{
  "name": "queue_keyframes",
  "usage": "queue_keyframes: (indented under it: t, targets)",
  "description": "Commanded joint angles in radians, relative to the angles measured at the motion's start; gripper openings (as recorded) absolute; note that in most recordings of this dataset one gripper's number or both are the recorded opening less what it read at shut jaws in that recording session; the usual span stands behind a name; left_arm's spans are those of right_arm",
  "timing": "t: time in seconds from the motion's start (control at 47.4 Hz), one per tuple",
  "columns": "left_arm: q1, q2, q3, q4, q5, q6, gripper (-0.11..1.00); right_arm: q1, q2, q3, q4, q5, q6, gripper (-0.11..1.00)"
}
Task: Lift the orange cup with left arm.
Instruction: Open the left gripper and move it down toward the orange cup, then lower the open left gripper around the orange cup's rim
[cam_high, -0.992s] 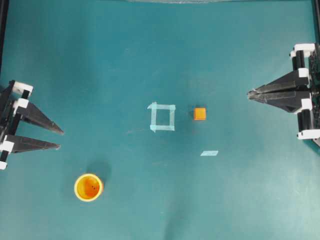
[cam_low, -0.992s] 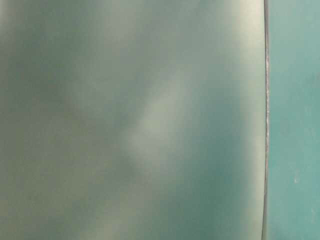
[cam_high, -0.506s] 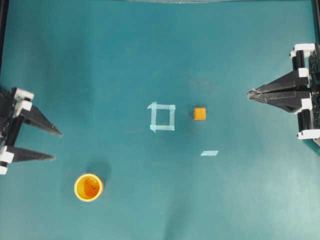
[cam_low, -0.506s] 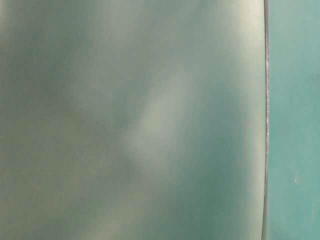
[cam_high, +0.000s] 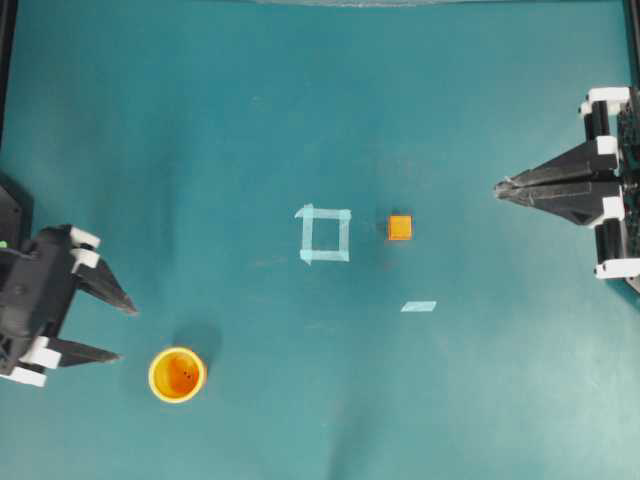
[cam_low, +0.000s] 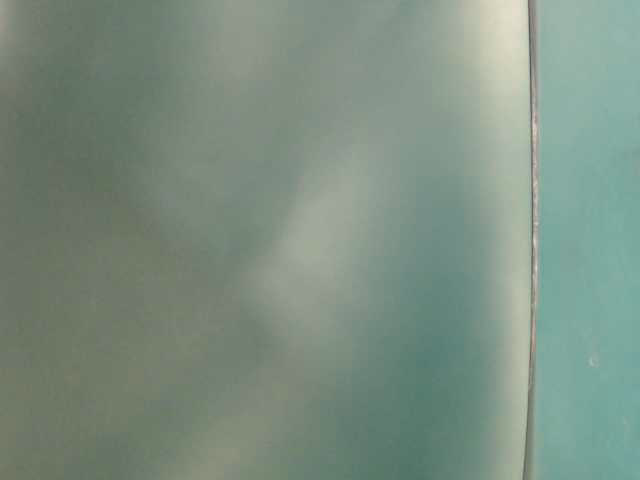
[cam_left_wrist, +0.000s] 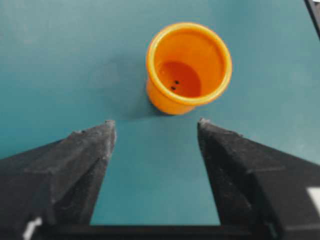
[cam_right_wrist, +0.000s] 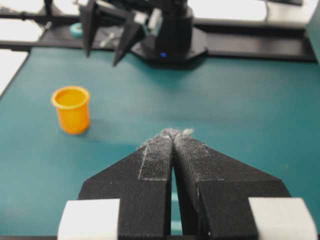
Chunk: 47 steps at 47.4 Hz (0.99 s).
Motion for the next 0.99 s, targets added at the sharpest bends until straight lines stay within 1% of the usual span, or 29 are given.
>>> queue_keyframes:
  t: [0.0,0.106,0.169,0.317,0.612,0.971]
  targets:
    - [-0.011,0.051,-0.038,0.002,-0.014,-0.035,0.69,-0.002,0.002,-0.028,0.0,-0.003,0.002,0.0]
    - [-0.038,0.109,-0.051,0.002,-0.025,-0.063,0.77,-0.002,0.002,-0.028,0.0,-0.003,0.002,0.0]
    - [-0.067,0.147,-0.058,0.002,-0.04,-0.067,0.8,-0.003,0.002,-0.028,0.0,-0.003,0.002,0.0]
    - [-0.115,0.216,-0.083,0.002,-0.089,-0.069,0.81,-0.002,0.002,-0.028,0.0,-0.002,0.0,0.0]
    - [-0.104,0.319,-0.077,0.002,-0.109,-0.075,0.8,-0.002,0.003,-0.028,0.0,-0.002,-0.002,0.0]
    - [-0.089,0.405,-0.081,0.002,-0.262,-0.107,0.81,-0.002,0.002,-0.029,0.0,-0.002,0.0,0.0]
